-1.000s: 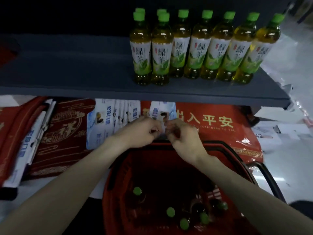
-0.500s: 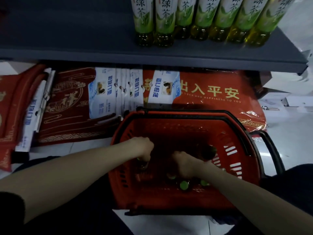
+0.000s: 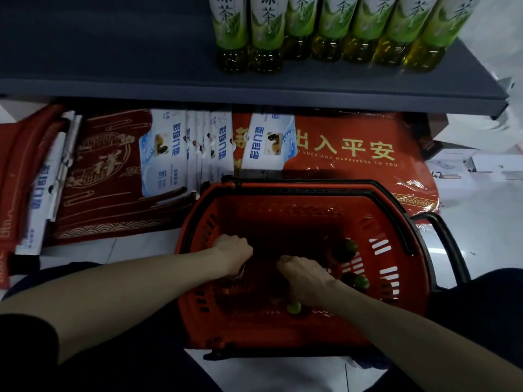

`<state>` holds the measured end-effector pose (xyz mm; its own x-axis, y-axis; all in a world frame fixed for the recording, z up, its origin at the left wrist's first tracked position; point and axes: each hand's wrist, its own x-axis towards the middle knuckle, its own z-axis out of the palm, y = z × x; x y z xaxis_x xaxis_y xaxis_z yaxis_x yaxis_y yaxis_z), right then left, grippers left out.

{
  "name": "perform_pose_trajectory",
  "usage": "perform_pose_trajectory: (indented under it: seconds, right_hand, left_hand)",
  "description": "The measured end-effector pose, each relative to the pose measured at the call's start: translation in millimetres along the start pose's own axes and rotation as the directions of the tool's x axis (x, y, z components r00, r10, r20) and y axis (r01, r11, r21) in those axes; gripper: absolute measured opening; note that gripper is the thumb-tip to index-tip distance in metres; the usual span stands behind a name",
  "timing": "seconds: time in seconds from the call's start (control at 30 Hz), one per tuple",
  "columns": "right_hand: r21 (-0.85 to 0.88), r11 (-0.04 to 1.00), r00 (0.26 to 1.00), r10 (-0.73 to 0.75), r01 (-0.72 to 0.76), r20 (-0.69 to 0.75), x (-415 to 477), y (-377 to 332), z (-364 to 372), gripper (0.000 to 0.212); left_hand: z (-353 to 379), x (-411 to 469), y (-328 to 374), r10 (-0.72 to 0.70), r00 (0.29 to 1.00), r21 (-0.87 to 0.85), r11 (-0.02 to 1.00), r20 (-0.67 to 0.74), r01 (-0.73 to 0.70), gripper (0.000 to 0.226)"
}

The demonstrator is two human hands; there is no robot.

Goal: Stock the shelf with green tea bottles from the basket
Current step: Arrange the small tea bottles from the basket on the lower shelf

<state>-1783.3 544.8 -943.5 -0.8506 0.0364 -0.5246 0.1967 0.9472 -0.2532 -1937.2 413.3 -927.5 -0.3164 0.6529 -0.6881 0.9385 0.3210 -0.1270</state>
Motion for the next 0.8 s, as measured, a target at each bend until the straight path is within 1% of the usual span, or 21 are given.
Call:
perform_pose_trajectory:
  seconds: [0.07, 0.2, 0.33, 0.37, 0.43, 0.47, 0.53, 0.6, 0.63, 0.7, 0.8]
  right_hand:
    - [0.038, 0.999, 0.999, 0.015, -0.013, -0.041, 3, 1, -1, 0.032]
    - [0.108, 0.994, 0.995, 0.034, -0.024, -0.092, 4, 4, -8, 0.026]
    - [0.155, 0.988, 0.978, 0.012, 0.021, -0.207, 7, 17, -23, 0.025]
    - [0.164, 0.986, 0.974, 0.007, 0.031, -0.228, 7, 21, -29, 0.027]
    - [0.162, 0.986, 0.964, 0.001, 0.044, -0.266, 8, 25, -44, 0.038]
    - [0.151, 0.987, 0.955, -0.009, 0.056, -0.298, 8, 29, -49, 0.044]
    - [0.142, 0.987, 0.935, -0.019, 0.074, -0.355, 7, 34, -62, 0.046]
    - [0.129, 0.988, 0.915, -0.021, 0.08, -0.404, 6, 40, -74, 0.039]
    - [0.138, 0.988, 0.91, -0.009, 0.073, -0.414, 6, 41, -81, 0.038]
    - [0.195, 0.979, 0.903, 0.03, 0.06, -0.429, 2, 43, -96, 0.038]
    - [0.328, 0.942, 0.895, 0.083, 0.073, -0.438, -5, 46, -115, 0.034]
  left_hand:
    - [-4, 0, -2, -0.002, 1.0, -0.021, 1.0, -0.022, 0.002, 0.021]
    - [-20, -1, -5, -0.059, 0.998, -0.137, 0.989, -0.035, 0.054, 0.021]
    - [-45, -2, -11, -0.09, 0.995, -0.249, 0.965, -0.036, 0.078, 0.014]
    - [-52, -2, -13, -0.096, 0.995, -0.274, 0.958, -0.041, 0.081, 0.016]
    - [-70, -6, -18, -0.096, 0.994, -0.32, 0.944, -0.051, 0.075, 0.029]
    - [-79, -9, -22, -0.094, 0.994, -0.339, 0.938, -0.054, 0.07, 0.03]
    - [-98, -15, -30, -0.094, 0.992, -0.371, 0.927, -0.082, 0.057, 0.028]
    - [-115, -27, -40, -0.114, 0.987, -0.396, 0.916, -0.112, 0.061, 0.041]
    - [-122, -33, -44, -0.128, 0.982, -0.405, 0.912, -0.136, 0.063, 0.043]
    - [-133, -43, -54, -0.16, 0.969, -0.439, 0.896, -0.187, 0.063, 0.038]
    - [-149, -58, -66, -0.203, 0.941, -0.49, 0.87, -0.269, 0.047, 0.031]
